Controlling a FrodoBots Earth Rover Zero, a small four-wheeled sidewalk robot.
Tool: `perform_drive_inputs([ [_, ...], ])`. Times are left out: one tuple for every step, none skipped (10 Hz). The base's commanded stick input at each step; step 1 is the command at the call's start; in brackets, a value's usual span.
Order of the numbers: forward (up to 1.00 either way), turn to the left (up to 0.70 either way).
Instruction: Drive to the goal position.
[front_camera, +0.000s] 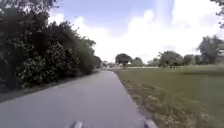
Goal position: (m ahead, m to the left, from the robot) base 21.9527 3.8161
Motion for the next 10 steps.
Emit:
perform_drive_inputs([
  [0.85,0.00],
  [0.85,0.00],
  [0.85,0.00],
  [0.85,0.00],
  [0.85,0.00],
  [0.85,0.00],
  [0.85,0.00],
  [0.85,0.00],
  [0.85,0.00],
  [0.85,0.00],
])
